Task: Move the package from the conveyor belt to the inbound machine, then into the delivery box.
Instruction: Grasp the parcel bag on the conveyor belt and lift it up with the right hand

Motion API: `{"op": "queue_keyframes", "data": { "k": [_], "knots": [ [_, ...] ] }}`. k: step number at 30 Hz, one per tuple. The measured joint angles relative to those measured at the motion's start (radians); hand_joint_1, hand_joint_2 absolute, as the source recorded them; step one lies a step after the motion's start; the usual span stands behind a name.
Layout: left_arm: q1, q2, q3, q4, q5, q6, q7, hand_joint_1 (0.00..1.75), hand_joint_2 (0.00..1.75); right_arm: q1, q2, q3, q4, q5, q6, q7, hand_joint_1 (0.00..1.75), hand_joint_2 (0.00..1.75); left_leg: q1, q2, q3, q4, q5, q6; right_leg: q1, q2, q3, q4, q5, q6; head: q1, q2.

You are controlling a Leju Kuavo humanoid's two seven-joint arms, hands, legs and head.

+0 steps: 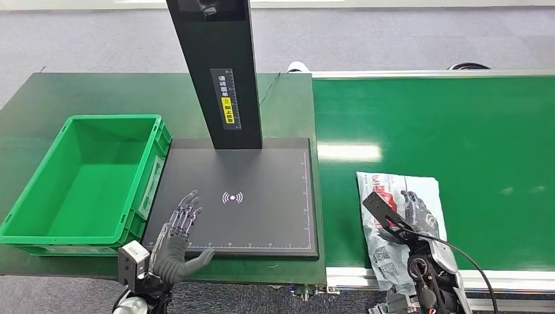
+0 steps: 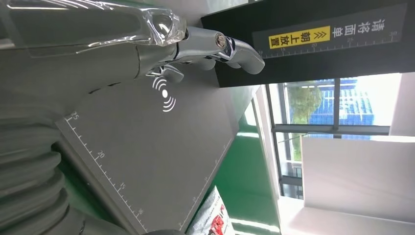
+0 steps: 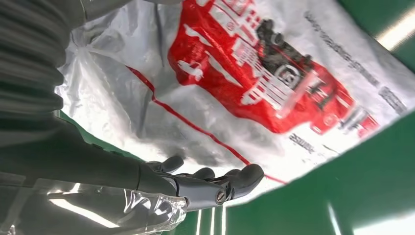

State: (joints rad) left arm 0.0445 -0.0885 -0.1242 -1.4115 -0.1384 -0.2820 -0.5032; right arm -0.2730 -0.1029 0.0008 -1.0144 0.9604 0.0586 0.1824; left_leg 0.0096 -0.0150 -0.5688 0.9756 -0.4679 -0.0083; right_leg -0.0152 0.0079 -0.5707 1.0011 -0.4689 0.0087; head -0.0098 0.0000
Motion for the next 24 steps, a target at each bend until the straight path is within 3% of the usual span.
{"op": "queue_keyframes", "data": {
  "k": [2,3,6,7,12,16,19,24],
  "knots": [
    [0.0,0.0,0.003,0.0,0.0,0.001,0.001,0.0,1.75,0.01,-0.001,-0.004,0.001,-0.002,0.03,0.0,0.0,1.75,0.0,0.0,0.0,0.0,0.0,0.0,0.0,0.0,0.0,0.0,0.0,0.0,0.0,0.0],
    [0.0,0.0,0.004,0.0,0.0,0.001,0.001,0.0,1.75,0.017,-0.001,-0.004,0.001,-0.002,0.05,0.001,0.08,1.75,0.0,0.0,0.0,0.0,0.0,0.0,0.0,0.0,0.0,0.0,0.0,0.0,0.0,0.0],
    [0.0,0.0,0.005,0.001,0.002,0.008,0.0,0.0,1.75,0.036,-0.003,-0.004,0.001,0.01,0.118,0.011,1.37,1.75,0.0,0.0,0.0,0.0,0.0,0.0,0.0,0.0,0.001,0.0,0.0,0.0,0.0,0.0],
    [0.0,0.0,0.005,0.001,0.003,0.012,0.0,0.0,1.75,0.038,-0.004,-0.003,0.002,0.016,0.134,0.013,1.73,1.75,0.0,0.0,0.0,0.0,0.0,0.0,0.0,0.0,0.001,0.0,0.0,0.0,0.0,0.0],
    [-0.004,-0.001,0.005,0.001,0.01,0.023,0.001,0.0,1.75,0.012,-0.005,0.002,0.027,0.042,0.149,0.01,1.75,1.75,0.0,0.001,0.003,0.0,0.0,0.0,0.0,0.0,0.003,0.0,0.0,0.0,0.0,0.0],
    [-0.009,-0.002,0.005,0.001,0.011,0.031,0.003,0.0,1.75,-0.017,-0.005,0.008,0.059,0.058,0.146,-0.006,1.53,1.75,0.0,0.001,0.006,0.0,0.0,0.0,0.0,0.0,0.006,0.0,0.0,0.0,0.0,0.0],
    [-0.01,-0.002,0.006,0.001,0.011,0.032,0.003,0.0,1.75,-0.031,-0.007,0.021,0.077,0.073,0.139,-0.032,1.74,1.75,0.0,0.002,0.008,0.0,0.0,0.0,0.0,0.0,0.008,0.0,0.0,0.0,0.0,0.0],
    [-0.01,-0.003,0.008,0.003,0.012,0.033,0.004,0.0,1.75,-0.044,-0.007,0.035,0.099,0.078,0.131,-0.052,1.75,1.75,0.0,0.002,0.009,0.0,0.0,0.0,0.001,0.0,0.009,0.0,0.0,0.0,0.0,0.0]
  ]
}}
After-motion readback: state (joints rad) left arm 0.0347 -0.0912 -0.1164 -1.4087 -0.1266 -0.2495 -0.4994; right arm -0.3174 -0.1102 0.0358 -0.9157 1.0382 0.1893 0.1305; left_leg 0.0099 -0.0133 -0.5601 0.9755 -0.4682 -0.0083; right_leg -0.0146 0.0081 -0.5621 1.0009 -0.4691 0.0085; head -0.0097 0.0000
